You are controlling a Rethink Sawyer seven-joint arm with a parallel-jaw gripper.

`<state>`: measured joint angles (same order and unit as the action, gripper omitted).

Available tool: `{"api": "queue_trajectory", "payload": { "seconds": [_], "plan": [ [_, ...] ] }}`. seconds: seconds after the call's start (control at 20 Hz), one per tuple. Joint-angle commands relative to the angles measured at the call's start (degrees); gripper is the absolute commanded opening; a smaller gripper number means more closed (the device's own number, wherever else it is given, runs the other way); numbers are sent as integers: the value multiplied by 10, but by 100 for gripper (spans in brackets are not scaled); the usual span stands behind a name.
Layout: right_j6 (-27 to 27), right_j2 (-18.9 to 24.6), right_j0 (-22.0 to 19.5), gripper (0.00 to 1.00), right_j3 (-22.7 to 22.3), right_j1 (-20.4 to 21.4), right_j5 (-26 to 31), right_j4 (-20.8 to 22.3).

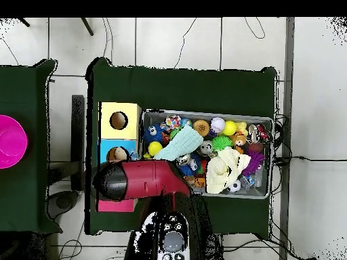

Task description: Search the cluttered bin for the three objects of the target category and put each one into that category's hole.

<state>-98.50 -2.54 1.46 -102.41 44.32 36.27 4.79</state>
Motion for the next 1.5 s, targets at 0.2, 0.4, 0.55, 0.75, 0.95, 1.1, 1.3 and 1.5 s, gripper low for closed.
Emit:
{"api": "queue_trajectory", "payload": {
  "seconds": [0.2, 0.4, 0.55, 0.75, 0.95, 1.1, 1.3, 1.5],
  "plan": [
    [-216, -44, 30, 0, 70, -119, 85, -48],
    [-224, -40, 40, 0, 94, -123, 104, -59],
    [-220, -41, 43, 0, 111, -106, 154, -64],
    [-223, -47, 55, 0, 134, -86, 218, -68],
    [-222, -59, 63, 0, 139, -68, 247, -67],
    [-220, -60, 64, 0, 137, -62, 248, -67],
    [-222, -60, 67, 0, 141, -56, 255, -69],
    [-227, -58, 71, 0, 142, -63, 247, -72]
  ]
}}
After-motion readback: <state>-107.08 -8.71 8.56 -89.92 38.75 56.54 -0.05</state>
